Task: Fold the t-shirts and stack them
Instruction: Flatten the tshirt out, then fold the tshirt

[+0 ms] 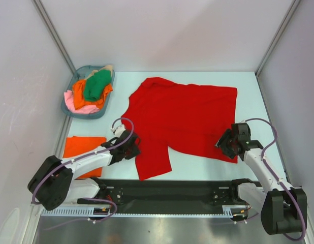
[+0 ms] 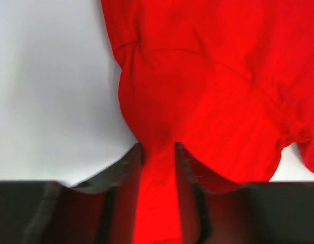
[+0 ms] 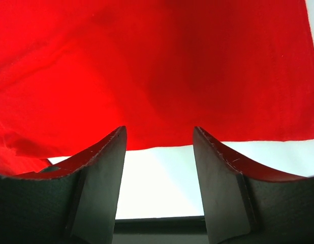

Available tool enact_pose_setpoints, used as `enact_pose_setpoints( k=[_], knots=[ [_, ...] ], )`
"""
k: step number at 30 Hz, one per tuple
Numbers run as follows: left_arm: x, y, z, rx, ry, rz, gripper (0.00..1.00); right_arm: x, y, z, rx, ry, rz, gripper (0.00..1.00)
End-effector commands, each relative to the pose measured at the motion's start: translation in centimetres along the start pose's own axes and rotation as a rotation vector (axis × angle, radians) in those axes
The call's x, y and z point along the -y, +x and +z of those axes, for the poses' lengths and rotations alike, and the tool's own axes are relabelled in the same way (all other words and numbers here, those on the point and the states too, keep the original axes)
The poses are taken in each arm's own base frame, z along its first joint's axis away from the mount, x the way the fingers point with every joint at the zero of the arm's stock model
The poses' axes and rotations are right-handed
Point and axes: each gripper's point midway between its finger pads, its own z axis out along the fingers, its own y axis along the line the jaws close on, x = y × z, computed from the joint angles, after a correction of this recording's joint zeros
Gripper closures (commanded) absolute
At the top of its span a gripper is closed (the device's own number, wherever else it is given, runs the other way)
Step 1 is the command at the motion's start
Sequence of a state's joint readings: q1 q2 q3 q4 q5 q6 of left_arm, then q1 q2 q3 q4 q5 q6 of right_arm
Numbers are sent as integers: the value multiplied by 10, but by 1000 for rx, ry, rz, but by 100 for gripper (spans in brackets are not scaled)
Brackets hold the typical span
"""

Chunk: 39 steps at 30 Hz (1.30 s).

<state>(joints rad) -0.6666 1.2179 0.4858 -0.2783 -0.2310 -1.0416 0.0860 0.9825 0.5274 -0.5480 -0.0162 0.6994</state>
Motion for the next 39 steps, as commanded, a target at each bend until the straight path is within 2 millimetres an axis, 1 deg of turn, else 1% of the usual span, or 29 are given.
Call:
enact_pose_setpoints(
  k=[1,2,5,10,11,13,16,17,18,19,20,21,22,23,24,25,26,27,28,29,30,31,32,33,34,35,36,37,39],
  knots=[
    [-36,39,5,-127,-108,-17,67,-11,-18,-7,54,-39,-21,40],
    [-41,41,5,-130,-122,-20,81,-12,-20,-9,61,-42,-22,40],
    [-53,46,3,-134,-156,-20,100,-16,-25,-10,67,-50,-27,40],
    [-66,44,-11,-103,-166,-50,100,-24,-34,-10,80,-55,-27,40],
    [-74,45,-15,-102,-194,-51,100,-27,-38,-11,91,-61,-23,40],
    [-74,39,-20,-80,-187,-48,100,-32,-44,-7,103,-69,-8,40],
    [-65,28,-27,-64,-174,3,89,-47,-61,-3,139,-96,18,40],
    [-52,18,-32,-47,-149,17,74,-51,-66,-1,147,-103,23,40],
    [-46,10,-34,-27,-145,41,67,-62,-84,-3,201,-117,27,39],
    [-43,3,-38,-12,-144,80,62,-62,-92,7,207,-91,26,40],
    [-27,-12,-45,21,-116,95,52,-67,-101,9,230,-90,23,39],
    [-20,-24,-50,61,-108,114,46,-70,-112,11,251,-84,21,37],
    [-14,-33,-54,90,-97,141,43,-83,-134,10,307,-103,-3,37],
    [-1,-49,-63,134,-71,143,35,-82,-143,22,312,-76,-8,36],
    [5,-63,-68,191,-70,152,34,-82,-153,27,331,-59,-12,34],
    [10,-74,-72,225,-64,193,33,-95,-177,24,388,-88,-22,33],
    [35,-95,-80,292,-4,195,29,-93,-183,40,379,-76,-47,32],
    [49,-109,-85,335,28,212,29,-91,-207,41,429,-86,-22,31],
    [71,-129,-91,413,88,251,29,-95,-215,46,431,-115,-18,29],
    [89,-150,-98,470,131,249,29,-95,-227,60,421,-120,-7,27],
    [120,-171,-100,524,206,288,30,-97,-244,63,446,-154,1,27],
    [123,-175,-88,518,212,306,32,-94,-252,71,444,-151,4,26],
    [134,-207,-94,564,237,277,31,-102,-274,69,482,-162,-10,26],
    [140,-213,-64,516,216,296,30,-92,-277,91,447,-141,-8,25],
    [152,-229,-59,519,246,306,28,-96,-285,94,447,-153,-22,26],
    [172,-262,-64,547,307,298,27,-103,-302,93,475,-165,-36,25],
    [177,-267,-28,499,299,329,27,-96,-306,109,460,-144,-61,25],
    [195,-304,-34,561,321,355,27,-97,-312,112,462,-141,-72,25],
    [208,-328,-15,570,316,405,28,-98,-324,120,464,-142,-90,25]
  ],
)
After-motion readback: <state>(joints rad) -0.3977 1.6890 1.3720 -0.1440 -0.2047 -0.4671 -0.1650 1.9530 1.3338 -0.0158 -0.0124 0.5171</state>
